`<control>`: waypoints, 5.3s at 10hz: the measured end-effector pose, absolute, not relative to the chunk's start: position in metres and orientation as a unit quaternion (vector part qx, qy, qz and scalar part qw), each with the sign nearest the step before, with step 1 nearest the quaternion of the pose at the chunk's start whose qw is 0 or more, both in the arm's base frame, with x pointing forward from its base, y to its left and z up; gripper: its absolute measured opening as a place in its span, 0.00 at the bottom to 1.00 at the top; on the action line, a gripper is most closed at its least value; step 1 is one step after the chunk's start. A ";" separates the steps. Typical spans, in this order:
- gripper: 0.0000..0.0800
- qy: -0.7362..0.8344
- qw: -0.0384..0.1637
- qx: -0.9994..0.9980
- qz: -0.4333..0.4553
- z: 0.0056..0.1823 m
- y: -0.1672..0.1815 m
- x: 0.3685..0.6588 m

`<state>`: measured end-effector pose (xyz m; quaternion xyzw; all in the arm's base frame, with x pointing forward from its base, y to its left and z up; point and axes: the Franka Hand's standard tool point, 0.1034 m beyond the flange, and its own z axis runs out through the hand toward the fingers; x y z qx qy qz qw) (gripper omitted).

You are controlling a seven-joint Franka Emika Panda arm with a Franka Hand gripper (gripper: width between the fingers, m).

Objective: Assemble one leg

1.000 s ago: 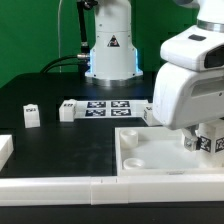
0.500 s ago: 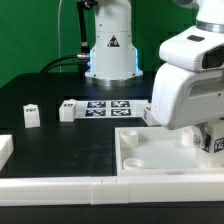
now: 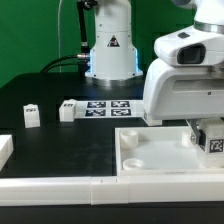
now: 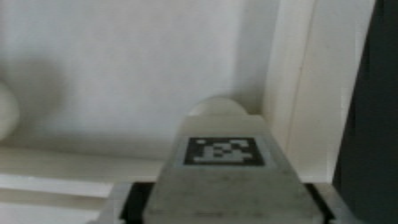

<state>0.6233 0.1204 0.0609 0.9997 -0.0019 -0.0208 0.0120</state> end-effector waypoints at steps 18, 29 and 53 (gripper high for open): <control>0.81 0.106 -0.003 0.994 -0.025 0.062 0.128 0.622; 0.36 0.265 0.005 0.964 -0.032 0.062 0.119 0.623; 0.81 -0.429 0.043 0.902 -0.009 0.062 0.088 0.618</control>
Offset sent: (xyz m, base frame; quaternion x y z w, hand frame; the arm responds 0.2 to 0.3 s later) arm 0.0004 -0.0069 0.0011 0.0001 0.0097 0.3577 0.9338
